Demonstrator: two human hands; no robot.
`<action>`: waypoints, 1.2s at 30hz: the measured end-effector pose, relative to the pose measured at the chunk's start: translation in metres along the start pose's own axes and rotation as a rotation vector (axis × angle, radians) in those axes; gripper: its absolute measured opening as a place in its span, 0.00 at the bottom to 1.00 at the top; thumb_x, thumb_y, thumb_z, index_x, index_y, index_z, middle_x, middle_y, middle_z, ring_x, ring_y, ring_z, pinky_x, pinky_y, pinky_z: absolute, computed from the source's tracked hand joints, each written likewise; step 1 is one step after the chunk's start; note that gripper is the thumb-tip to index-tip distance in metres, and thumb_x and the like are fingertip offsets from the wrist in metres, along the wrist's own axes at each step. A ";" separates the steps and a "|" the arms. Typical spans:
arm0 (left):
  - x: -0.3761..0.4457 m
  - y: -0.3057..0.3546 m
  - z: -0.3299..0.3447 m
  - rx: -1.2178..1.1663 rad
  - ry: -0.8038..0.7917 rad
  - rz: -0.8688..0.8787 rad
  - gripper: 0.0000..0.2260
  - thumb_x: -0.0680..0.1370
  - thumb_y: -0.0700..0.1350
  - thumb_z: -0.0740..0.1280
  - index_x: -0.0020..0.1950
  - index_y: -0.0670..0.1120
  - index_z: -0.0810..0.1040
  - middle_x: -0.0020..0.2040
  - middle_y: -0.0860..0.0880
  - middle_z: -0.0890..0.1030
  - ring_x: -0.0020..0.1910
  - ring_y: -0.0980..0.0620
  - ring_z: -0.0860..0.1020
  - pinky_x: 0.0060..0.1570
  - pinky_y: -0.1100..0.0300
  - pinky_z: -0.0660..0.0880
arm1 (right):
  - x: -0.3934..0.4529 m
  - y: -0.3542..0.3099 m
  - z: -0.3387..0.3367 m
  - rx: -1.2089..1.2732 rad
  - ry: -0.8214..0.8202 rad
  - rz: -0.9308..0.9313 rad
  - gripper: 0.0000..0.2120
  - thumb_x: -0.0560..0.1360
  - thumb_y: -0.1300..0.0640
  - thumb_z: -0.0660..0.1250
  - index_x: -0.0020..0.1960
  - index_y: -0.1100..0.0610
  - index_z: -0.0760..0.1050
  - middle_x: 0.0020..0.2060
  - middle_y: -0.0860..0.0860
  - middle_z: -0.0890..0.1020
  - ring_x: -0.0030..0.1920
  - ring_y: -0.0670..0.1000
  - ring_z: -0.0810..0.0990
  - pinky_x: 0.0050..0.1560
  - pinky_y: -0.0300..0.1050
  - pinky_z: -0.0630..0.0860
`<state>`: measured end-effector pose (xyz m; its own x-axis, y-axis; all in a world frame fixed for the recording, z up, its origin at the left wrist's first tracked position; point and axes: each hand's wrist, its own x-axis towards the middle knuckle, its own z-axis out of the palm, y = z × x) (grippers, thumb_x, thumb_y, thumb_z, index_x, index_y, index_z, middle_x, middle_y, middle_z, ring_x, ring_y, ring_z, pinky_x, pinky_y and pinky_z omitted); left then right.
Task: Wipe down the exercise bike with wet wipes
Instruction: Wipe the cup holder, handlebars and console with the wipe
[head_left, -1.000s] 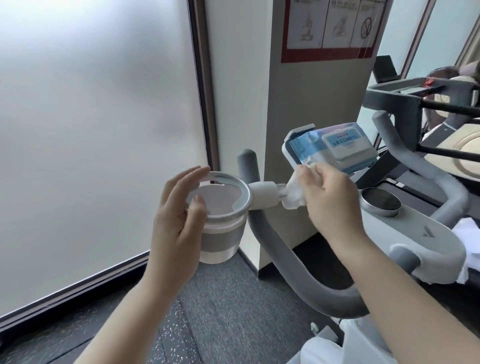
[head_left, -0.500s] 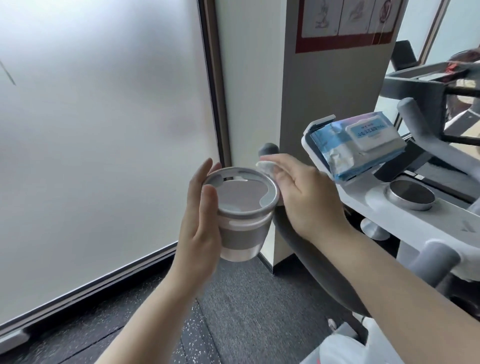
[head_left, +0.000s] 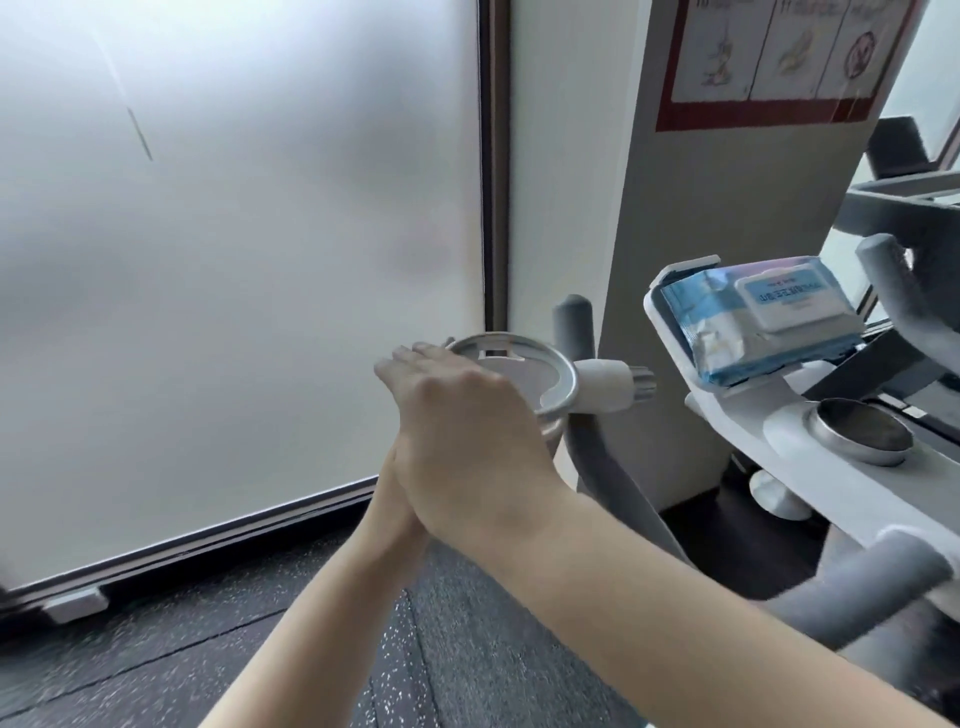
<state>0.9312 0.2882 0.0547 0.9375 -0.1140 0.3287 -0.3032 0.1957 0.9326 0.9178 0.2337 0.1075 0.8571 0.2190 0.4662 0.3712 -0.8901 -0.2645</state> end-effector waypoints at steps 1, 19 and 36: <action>-0.002 0.001 0.001 -0.051 0.009 -0.002 0.24 0.82 0.53 0.53 0.74 0.41 0.62 0.78 0.42 0.59 0.75 0.41 0.61 0.56 0.67 0.71 | -0.007 -0.001 0.003 0.011 0.033 -0.027 0.18 0.76 0.64 0.57 0.64 0.56 0.74 0.62 0.52 0.77 0.66 0.52 0.73 0.65 0.44 0.67; 0.003 -0.023 -0.015 0.009 -0.077 0.016 0.19 0.79 0.55 0.53 0.70 0.56 0.67 0.66 0.64 0.74 0.67 0.70 0.68 0.62 0.74 0.65 | 0.009 0.112 -0.048 0.272 0.050 0.112 0.16 0.82 0.62 0.57 0.61 0.49 0.79 0.47 0.37 0.79 0.54 0.31 0.68 0.75 0.45 0.49; 0.001 0.006 -0.036 -0.025 -0.320 -0.103 0.20 0.83 0.51 0.53 0.74 0.48 0.66 0.70 0.48 0.74 0.71 0.48 0.70 0.72 0.45 0.63 | -0.090 0.085 0.042 -0.096 0.365 -0.395 0.22 0.79 0.69 0.56 0.70 0.56 0.70 0.71 0.50 0.70 0.74 0.49 0.64 0.75 0.52 0.56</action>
<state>0.9367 0.3241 0.0556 0.8607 -0.4339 0.2663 -0.2012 0.1906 0.9608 0.8869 0.1547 0.0077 0.4727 0.4067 0.7818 0.5910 -0.8044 0.0611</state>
